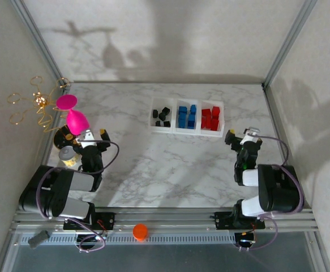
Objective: Sort the legos into containers by color
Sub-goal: Reset both arms
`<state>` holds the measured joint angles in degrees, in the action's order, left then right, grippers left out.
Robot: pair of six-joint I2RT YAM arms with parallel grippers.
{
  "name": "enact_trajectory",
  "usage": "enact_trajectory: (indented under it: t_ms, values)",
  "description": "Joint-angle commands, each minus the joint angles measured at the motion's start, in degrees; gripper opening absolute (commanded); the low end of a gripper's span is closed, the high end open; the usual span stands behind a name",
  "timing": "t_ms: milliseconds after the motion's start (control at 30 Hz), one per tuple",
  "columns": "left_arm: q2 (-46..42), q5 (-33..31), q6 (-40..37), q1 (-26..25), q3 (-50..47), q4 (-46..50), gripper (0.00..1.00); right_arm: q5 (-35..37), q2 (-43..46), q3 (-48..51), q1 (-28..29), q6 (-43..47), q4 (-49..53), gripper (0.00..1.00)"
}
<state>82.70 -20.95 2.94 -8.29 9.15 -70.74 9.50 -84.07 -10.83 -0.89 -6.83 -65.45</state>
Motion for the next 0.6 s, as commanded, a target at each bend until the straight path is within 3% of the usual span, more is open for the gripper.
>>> enact_trajectory:
  t_ms: [0, 33, 200, 567]
  values:
    - [4.95, 6.67, -1.97, 0.56, -1.03, -12.16, 0.99, -5.21, -4.47, 1.03, 0.13, 3.15, -13.51, 0.99]
    - [6.14, 6.21, -2.05, 0.56, -1.0, -13.66, 1.0, -4.34, -3.79, -0.92, 0.42, 3.14, -8.9, 0.99]
    - [5.34, 7.53, 1.6, 3.27, 3.41, -4.06, 1.0, -1.67, -4.18, -1.45, 2.18, 4.69, -8.55, 0.99]
    - [5.44, 7.77, 1.81, 3.73, 3.29, -4.2, 1.0, -1.42, -4.36, -1.47, 2.46, 4.81, -8.57, 0.99]
